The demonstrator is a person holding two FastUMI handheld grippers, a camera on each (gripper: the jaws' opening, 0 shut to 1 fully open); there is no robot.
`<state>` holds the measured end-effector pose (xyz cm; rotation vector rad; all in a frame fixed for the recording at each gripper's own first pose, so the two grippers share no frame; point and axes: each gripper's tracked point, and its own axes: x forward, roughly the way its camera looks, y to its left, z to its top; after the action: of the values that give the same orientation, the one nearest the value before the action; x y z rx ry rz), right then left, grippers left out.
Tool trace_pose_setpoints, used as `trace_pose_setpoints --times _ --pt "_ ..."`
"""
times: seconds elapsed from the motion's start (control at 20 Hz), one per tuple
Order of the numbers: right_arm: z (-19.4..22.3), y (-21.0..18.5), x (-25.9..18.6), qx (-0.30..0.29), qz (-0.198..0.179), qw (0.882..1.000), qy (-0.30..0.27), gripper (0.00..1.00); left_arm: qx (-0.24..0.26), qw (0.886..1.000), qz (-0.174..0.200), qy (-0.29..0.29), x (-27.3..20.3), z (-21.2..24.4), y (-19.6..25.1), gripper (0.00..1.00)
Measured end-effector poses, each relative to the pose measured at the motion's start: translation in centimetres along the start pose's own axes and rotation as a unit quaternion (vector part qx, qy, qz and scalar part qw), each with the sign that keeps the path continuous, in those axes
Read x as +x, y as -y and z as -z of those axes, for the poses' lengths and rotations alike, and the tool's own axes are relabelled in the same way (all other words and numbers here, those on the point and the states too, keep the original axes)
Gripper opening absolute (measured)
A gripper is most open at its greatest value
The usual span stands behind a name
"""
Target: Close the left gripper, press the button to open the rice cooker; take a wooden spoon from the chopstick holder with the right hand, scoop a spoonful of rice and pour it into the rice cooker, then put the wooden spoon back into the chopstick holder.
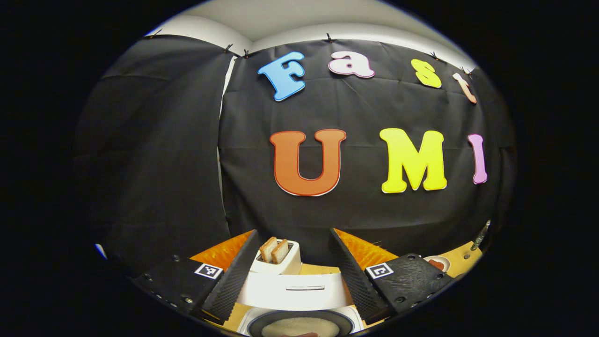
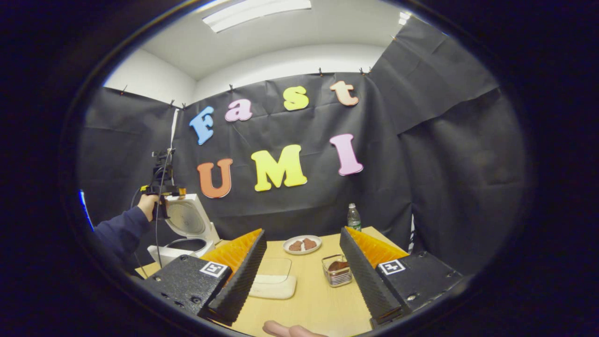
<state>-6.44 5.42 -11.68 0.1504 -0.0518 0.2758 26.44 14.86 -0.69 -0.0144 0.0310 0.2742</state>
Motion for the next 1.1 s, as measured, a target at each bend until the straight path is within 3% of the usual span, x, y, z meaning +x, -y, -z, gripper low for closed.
trace_pose_setpoints --times 0.3,0.35,0.45,0.75,1.0,1.1 --pt "-2.1 0.7 -6.1 -0.003 0.004 1.0 0.017 1.0 0.0 0.999 0.022 -0.031 -4.8 4.1 0.5 0.95" --pt "-2.2 0.8 -6.8 -0.007 0.006 1.0 0.018 0.96 -0.002 0.999 0.025 -0.043 -5.5 5.2 0.6 0.95" --pt "-2.5 0.9 -7.8 -0.015 0.01 1.0 0.02 1.0 -0.003 0.998 0.02 -0.063 -6.8 7.1 0.3 0.95" --pt "-2.9 -1.8 -10.3 -0.039 -0.019 0.999 0.023 1.0 -0.005 0.992 0.036 -0.12 -9.6 13.0 0.3 0.95" --pt "-3.2 -1.4 -10.0 -0.036 -0.003 0.999 0.026 0.96 0.023 0.991 0.02 -0.133 -11.0 16.2 0.0 0.98" --pt "-2.6 -1.3 -9.4 -0.027 0.001 1.0 0.016 1.0 0.003 0.99 0.023 -0.138 -11.2 16.9 0.1 0.97"
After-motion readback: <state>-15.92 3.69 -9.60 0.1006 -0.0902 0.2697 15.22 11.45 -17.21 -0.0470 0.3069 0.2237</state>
